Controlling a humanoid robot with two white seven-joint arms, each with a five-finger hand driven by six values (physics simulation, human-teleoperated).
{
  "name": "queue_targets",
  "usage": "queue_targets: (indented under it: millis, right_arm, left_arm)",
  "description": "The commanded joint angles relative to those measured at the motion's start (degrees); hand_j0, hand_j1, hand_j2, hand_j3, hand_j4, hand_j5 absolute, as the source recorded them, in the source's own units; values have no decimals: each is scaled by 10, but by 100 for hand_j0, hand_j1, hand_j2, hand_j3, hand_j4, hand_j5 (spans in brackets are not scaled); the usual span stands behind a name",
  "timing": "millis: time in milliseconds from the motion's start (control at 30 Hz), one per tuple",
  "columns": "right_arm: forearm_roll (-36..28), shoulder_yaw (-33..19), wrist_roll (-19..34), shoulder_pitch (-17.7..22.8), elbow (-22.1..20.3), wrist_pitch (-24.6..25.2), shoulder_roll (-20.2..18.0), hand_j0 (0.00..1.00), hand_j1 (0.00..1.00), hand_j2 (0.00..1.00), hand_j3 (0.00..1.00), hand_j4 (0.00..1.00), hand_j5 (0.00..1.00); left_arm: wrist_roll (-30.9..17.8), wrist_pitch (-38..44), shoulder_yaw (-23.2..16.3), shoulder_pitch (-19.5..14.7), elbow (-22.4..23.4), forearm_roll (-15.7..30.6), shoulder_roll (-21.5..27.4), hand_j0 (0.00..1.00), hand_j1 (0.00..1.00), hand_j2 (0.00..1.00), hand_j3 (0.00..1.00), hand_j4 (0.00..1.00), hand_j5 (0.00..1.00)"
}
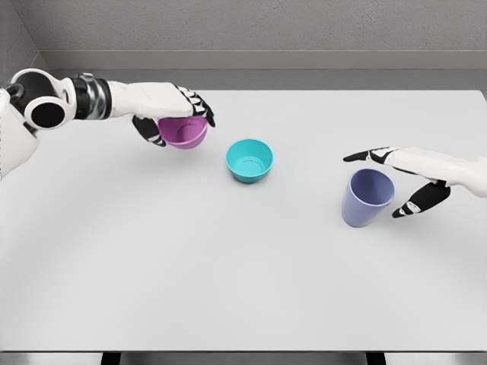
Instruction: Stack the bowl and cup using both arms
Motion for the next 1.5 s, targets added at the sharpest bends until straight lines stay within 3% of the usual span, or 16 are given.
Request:
queue_targets:
  millis: [0,767,1400,1467]
  right_arm:
    - [-2,3,-1,0,1,0,2,100,100,100,100,100,100]
    - [7,26,-1,-11,17,0,24,100,100,100,100,100,100]
    - [20,48,-1,-27,40,0,42,100,100,100,100,100,100]
    - [20,48,0,-28,40,0,42,96,96,96,96,96,96]
  left_arm:
    - [0,1,0,0,0,0,-10,76,76,76,76,76,76]
    - [0,2,-5,-14,0,-21,-79,76,76,76,76,76,76]
    - [0,1,-21,-10,5,-34,-107,76,76,76,76,76,76]
    - [0,1,-21,-9,5,-35,-111,76,76,76,76,76,76]
